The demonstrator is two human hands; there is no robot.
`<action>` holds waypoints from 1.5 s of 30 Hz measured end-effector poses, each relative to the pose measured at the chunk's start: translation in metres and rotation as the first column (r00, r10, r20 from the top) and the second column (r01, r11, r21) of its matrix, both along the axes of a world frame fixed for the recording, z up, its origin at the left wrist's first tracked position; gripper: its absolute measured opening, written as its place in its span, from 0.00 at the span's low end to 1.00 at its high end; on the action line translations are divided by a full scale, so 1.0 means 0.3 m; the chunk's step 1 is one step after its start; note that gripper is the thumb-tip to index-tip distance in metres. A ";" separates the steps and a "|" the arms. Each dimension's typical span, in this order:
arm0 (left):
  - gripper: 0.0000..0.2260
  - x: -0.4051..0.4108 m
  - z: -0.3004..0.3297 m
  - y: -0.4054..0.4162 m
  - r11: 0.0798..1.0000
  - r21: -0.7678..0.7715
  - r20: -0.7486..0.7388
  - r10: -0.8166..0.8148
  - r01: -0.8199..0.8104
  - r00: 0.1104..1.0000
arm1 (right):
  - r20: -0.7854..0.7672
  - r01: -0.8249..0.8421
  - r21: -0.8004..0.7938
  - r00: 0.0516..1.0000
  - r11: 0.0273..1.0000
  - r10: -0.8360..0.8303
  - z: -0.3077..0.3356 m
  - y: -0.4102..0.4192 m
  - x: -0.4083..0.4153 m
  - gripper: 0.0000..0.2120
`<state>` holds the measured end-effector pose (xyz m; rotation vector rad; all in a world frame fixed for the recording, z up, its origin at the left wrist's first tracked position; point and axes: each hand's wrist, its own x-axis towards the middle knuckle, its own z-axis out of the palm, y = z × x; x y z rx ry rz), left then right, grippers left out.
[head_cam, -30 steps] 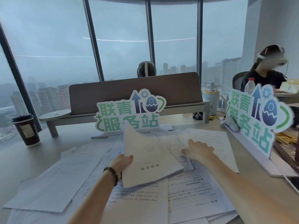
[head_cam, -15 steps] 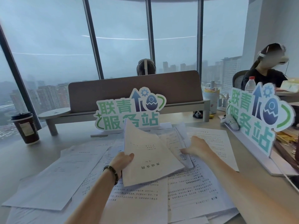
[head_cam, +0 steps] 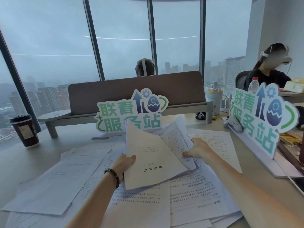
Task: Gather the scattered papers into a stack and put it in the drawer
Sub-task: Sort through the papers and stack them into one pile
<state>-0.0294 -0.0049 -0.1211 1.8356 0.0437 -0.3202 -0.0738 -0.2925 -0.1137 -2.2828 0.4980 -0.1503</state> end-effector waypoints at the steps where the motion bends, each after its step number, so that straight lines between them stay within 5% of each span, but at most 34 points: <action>1: 0.07 0.000 0.001 0.001 1.000 -0.002 0.003 0.002 -0.002 1.000 | 0.005 0.010 0.012 1.000 1.000 -0.010 0.006 -0.003 -0.002 0.26; 11: 0.08 -0.003 0.014 0.005 1.000 0.014 -0.006 0.014 -0.014 1.000 | -0.062 0.075 0.023 0.995 0.997 -0.073 0.001 -0.078 0.028 0.16; 15: 0.12 -0.004 0.014 0.008 0.999 0.032 -0.016 0.002 -0.002 1.000 | -0.070 0.072 -0.025 0.995 0.997 -0.073 -0.012 -0.070 0.024 0.23; 21: 0.12 -0.007 0.013 0.008 0.999 0.052 -0.017 -0.005 0.006 1.000 | -0.108 0.084 -0.395 0.985 0.915 -0.137 -0.005 -0.040 0.006 0.15; 27: 0.12 -0.013 0.018 0.002 0.998 0.061 -0.014 -0.003 0.004 1.000 | -0.091 0.080 -0.429 0.987 0.900 -0.132 -0.005 -0.043 -0.007 0.10; 30: 0.12 -0.012 0.016 0.002 0.998 0.064 -0.011 -0.005 0.006 1.000 | -0.057 0.092 -0.366 0.991 0.926 -0.120 0.010 -0.050 -0.010 0.09; 35: 0.12 -0.009 0.010 0.000 0.998 0.064 -0.001 0.004 -0.004 1.000 | -0.007 0.032 0.066 0.999 0.997 -0.031 0.065 -0.078 0.012 0.15; 39: 0.11 -0.008 0.010 -0.001 0.998 0.054 -0.002 0.013 -0.013 1.000 | 0.037 -0.068 0.212 0.997 0.975 0.062 0.147 -0.080 -0.002 0.11; 45: 0.07 -0.010 0.016 -0.001 0.998 0.064 -0.002 0.008 -0.007 1.000 | -0.017 -0.139 -0.031 0.990 0.990 0.139 0.271 -0.077 0.029 0.21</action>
